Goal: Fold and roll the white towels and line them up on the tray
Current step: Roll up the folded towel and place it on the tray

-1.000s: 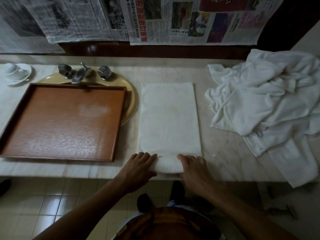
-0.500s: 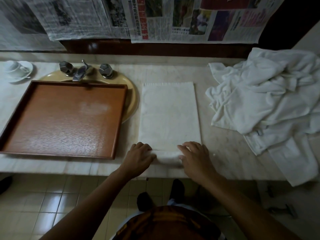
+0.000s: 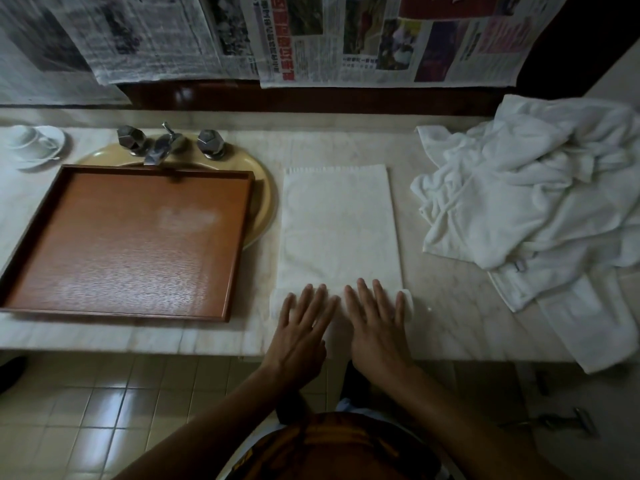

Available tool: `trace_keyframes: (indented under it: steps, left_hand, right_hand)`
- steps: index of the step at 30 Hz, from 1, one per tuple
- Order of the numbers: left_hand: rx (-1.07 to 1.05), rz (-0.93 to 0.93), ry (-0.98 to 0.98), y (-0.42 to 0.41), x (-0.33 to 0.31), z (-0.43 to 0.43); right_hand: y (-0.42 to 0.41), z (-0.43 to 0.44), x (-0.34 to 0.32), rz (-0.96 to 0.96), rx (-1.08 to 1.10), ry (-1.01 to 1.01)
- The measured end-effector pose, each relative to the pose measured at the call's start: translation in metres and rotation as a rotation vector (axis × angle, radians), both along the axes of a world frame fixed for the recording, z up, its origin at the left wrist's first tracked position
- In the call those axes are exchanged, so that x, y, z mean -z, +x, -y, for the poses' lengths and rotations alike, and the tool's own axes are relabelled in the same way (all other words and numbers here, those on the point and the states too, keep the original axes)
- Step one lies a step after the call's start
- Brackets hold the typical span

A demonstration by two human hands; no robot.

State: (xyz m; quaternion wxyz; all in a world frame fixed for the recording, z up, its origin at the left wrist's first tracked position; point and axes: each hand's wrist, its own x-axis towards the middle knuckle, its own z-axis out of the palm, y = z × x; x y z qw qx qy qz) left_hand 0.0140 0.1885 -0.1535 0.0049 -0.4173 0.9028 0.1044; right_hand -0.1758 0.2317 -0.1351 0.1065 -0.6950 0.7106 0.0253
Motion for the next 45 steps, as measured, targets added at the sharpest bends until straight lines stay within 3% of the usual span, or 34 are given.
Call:
trace_keyframes:
  steps: [11,18,23,28,31,37,40,42,45]
  left_hand:
    - [0.071,0.057,0.094,0.024,-0.01,0.092]
    - [0.04,0.006,0.181,0.06,-0.009,0.057]
    - [0.001,-0.163,0.264,0.072,-0.001,0.029]
    - [-0.103,-0.32,0.407,0.074,-0.008,0.044]
    - [-0.14,-0.341,0.423,0.069,-0.012,0.059]
    - [-0.252,-0.267,0.486,0.059,-0.016,0.082]
    - [-0.314,-0.227,0.544,0.052,-0.021,0.086]
    - [-0.335,-0.184,0.451,0.046,-0.027,0.081]
    - [-0.247,-0.186,0.158,0.03,-0.04,0.056]
  right_hand:
    - [-0.014,0.042,-0.008,-0.097,-0.04,0.04]
    - [-0.015,0.005,-0.008,-0.041,-0.088,0.017]
    - [-0.02,-0.009,-0.009,0.051,-0.085,0.094]
    - [-0.04,0.012,-0.023,0.259,-0.054,0.143]
    - [-0.047,0.023,-0.027,0.222,-0.062,0.172]
    - [-0.019,0.007,-0.023,0.16,-0.024,-0.151]
    - [0.002,-0.014,-0.017,0.097,-0.006,-0.135]
    - [0.005,-0.017,-0.01,0.059,-0.008,-0.067]
    - [0.001,-0.013,-0.004,0.046,-0.026,-0.047]
